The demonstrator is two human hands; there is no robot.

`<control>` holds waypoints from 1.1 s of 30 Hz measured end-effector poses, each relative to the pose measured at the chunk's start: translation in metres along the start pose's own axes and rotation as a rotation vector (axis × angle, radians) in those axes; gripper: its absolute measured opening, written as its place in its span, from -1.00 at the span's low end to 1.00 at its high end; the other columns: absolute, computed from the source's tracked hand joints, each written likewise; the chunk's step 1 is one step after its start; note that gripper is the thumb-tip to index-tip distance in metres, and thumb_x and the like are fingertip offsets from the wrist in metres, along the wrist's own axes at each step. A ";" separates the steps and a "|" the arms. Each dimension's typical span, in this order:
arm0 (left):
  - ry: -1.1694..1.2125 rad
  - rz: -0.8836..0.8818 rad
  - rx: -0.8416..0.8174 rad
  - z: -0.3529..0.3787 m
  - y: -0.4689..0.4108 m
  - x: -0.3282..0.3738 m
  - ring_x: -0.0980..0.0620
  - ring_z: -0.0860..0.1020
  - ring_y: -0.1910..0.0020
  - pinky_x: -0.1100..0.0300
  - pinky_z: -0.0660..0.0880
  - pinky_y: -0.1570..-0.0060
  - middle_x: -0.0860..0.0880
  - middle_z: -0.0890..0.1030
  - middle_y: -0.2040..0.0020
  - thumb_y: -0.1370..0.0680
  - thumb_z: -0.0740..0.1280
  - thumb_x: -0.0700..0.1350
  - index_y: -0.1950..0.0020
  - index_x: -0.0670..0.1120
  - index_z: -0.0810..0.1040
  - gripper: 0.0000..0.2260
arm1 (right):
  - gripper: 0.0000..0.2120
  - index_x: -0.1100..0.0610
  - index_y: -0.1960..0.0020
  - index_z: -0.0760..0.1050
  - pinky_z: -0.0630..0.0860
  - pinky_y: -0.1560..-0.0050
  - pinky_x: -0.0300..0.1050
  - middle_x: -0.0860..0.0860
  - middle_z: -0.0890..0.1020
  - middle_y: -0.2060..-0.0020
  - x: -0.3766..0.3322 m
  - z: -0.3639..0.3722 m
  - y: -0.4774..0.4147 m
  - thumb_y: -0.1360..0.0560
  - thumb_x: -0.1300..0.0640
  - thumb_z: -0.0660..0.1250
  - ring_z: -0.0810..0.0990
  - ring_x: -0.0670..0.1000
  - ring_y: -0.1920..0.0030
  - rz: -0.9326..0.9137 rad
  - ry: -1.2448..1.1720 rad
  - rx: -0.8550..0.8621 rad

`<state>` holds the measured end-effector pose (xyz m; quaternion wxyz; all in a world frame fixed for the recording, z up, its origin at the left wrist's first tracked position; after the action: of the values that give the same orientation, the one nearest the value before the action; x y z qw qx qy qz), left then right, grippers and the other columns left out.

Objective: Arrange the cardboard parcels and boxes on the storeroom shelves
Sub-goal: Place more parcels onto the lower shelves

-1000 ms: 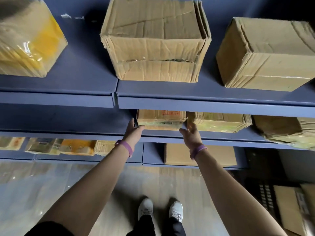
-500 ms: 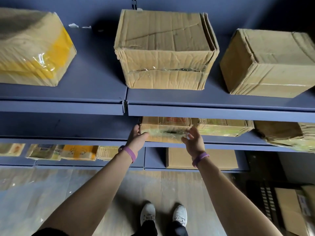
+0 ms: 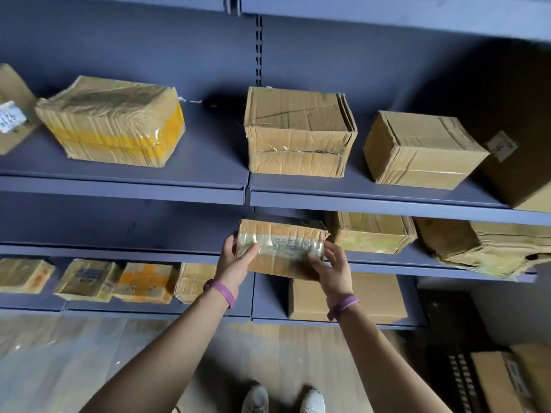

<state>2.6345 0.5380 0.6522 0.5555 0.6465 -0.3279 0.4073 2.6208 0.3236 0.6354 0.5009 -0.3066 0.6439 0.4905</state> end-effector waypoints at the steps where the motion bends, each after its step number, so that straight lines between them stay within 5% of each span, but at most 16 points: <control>1: 0.046 0.006 0.019 -0.004 0.005 -0.001 0.03 0.58 -0.15 -0.03 0.55 -0.17 0.08 0.61 -0.11 -0.56 0.45 -0.04 -0.29 0.03 0.47 -0.67 | -0.75 0.04 -0.13 0.52 0.48 -0.32 0.16 0.09 0.63 -0.18 -0.002 -0.001 0.006 -0.50 0.23 0.46 0.55 0.09 -0.28 -0.020 0.001 -0.005; 4: 0.151 0.012 0.073 -0.018 0.012 -0.006 0.13 0.59 -0.01 0.11 0.59 0.05 0.07 0.61 -0.04 -0.56 0.44 -0.17 -0.27 -0.02 0.51 -0.70 | -0.93 0.00 -0.05 0.56 0.52 -0.15 0.11 0.03 0.66 -0.03 -0.008 -0.002 0.019 -0.57 0.12 0.39 0.60 0.10 -0.12 -0.053 -0.013 -0.052; 8: 0.201 0.004 0.107 -0.032 0.017 -0.009 0.09 0.59 0.01 -0.03 0.60 -0.07 -0.06 0.63 -0.16 -0.58 0.41 -0.19 -0.30 -0.14 0.55 -0.71 | -0.84 0.08 -0.11 0.57 0.53 -0.01 0.03 0.09 0.63 0.06 -0.014 -0.003 0.025 -0.66 0.12 0.21 0.57 0.10 0.03 -0.044 -0.034 -0.071; 12: 0.251 -0.026 0.098 -0.042 0.022 -0.004 0.10 0.58 0.09 -0.02 0.57 -0.05 -0.03 0.62 0.00 -0.62 0.34 -0.22 -0.17 -0.13 0.57 -0.87 | -0.77 0.16 -0.25 0.49 0.54 -0.03 -0.09 0.07 0.63 -0.03 -0.013 -0.003 0.025 -0.63 0.11 0.27 0.62 0.06 -0.02 -0.063 0.033 -0.025; 15: 0.302 -0.065 0.065 -0.047 0.023 -0.001 0.02 0.62 0.04 -0.05 0.56 -0.09 -0.01 0.64 0.03 -0.63 0.32 -0.22 -0.19 -0.14 0.57 -0.86 | -0.52 0.08 -0.44 0.35 0.46 -0.29 0.16 0.04 0.47 -0.30 -0.006 -0.005 0.025 -0.60 -0.10 0.28 0.47 0.09 -0.24 0.095 0.008 0.000; 17: 0.341 -0.094 0.024 -0.049 0.023 -0.001 -0.10 0.62 -0.08 -0.08 0.55 -0.11 -0.07 0.66 -0.03 -0.63 0.31 -0.22 -0.22 -0.16 0.57 -0.83 | -0.48 0.04 -0.46 0.35 0.48 -0.26 0.28 0.02 0.47 -0.33 -0.004 -0.004 0.029 -0.59 -0.17 0.27 0.44 0.14 -0.29 0.215 -0.151 -0.051; 22: 0.450 -0.171 -0.064 -0.045 0.025 -0.004 -0.18 0.62 -0.12 -0.11 0.54 -0.13 -0.22 0.63 -0.21 -0.65 0.28 -0.22 -0.14 -0.14 0.57 -0.89 | -0.46 0.14 -0.36 0.50 0.65 -0.02 0.12 0.15 0.63 -0.24 -0.015 0.001 0.045 -0.53 -0.18 0.27 0.64 0.20 -0.20 0.242 -0.485 -0.260; 28: 0.581 -0.191 0.021 -0.038 0.033 -0.005 -0.12 0.60 -0.15 -0.09 0.53 -0.21 -0.17 0.64 -0.20 -0.64 0.31 -0.20 -0.37 -0.11 0.50 -0.71 | -0.47 0.23 -0.26 0.51 0.67 0.10 -0.02 0.13 0.70 -0.04 -0.010 0.011 0.067 -0.38 -0.03 0.43 0.71 0.06 0.02 0.160 -0.567 -0.212; 31: 0.629 -0.186 -0.025 -0.031 0.045 -0.003 -0.17 0.57 -0.18 -0.09 0.58 -0.07 -0.12 0.58 -0.16 -0.61 0.36 -0.15 -0.43 0.04 0.44 -0.61 | -0.62 0.19 -0.17 0.53 0.66 0.17 -0.10 0.09 0.70 0.05 -0.004 0.016 0.076 -0.43 0.02 0.38 0.70 -0.01 0.10 0.109 -0.564 -0.178; 33: 0.614 -0.172 -0.098 -0.026 0.054 -0.003 -0.23 0.54 -0.27 -0.09 0.61 -0.02 -0.08 0.55 -0.27 -0.57 0.39 -0.02 -0.43 0.16 0.44 -0.57 | -0.54 0.16 -0.11 0.54 0.65 0.21 -0.13 0.07 0.71 0.09 -0.005 0.019 0.083 -0.29 -0.05 0.46 0.70 -0.03 0.14 0.087 -0.580 -0.147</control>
<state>2.5811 0.5549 0.6752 0.6914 0.4913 -0.1081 0.5187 2.5554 0.3681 0.6669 0.6187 -0.1613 0.4495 0.6238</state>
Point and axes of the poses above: each hand's wrist, its own y-axis away from the middle knuckle, its own z-axis out of the palm, x = y × z, the point moved 3 cm from there along -y, towards the middle knuckle
